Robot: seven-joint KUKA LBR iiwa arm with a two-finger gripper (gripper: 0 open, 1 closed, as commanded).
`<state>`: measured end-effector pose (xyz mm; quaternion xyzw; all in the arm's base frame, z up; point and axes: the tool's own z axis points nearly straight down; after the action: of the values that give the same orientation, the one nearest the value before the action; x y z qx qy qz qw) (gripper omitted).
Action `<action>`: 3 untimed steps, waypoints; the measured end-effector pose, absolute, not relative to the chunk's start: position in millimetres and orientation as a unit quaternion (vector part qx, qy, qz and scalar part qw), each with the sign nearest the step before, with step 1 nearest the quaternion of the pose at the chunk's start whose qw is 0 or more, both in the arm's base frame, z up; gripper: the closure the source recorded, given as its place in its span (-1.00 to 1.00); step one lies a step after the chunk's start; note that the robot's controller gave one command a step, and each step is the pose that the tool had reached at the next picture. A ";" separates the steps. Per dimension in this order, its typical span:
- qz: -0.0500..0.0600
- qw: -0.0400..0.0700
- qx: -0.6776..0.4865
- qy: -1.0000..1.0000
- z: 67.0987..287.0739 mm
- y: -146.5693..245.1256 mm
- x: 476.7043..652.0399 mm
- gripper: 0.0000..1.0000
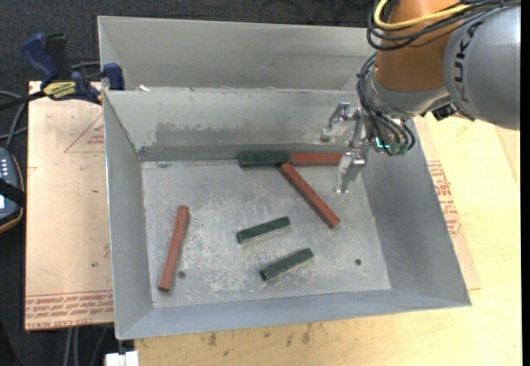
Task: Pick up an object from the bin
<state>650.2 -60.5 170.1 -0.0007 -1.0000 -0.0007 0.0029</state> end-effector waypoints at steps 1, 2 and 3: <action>0.000 -0.001 0.000 -1.000 175.3 -60.4 651.9 -1.00; 0.000 -0.004 0.036 -0.999 130.0 -74.3 654.8 -1.00; 0.001 -0.010 -0.055 -0.998 77.3 -80.0 635.4 1.00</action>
Offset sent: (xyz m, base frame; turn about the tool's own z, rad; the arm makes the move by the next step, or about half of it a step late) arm 0.0037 -0.0313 -0.0988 -0.1540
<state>635.4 -80.0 77.3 -0.0549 -0.9984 0.0015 -0.0100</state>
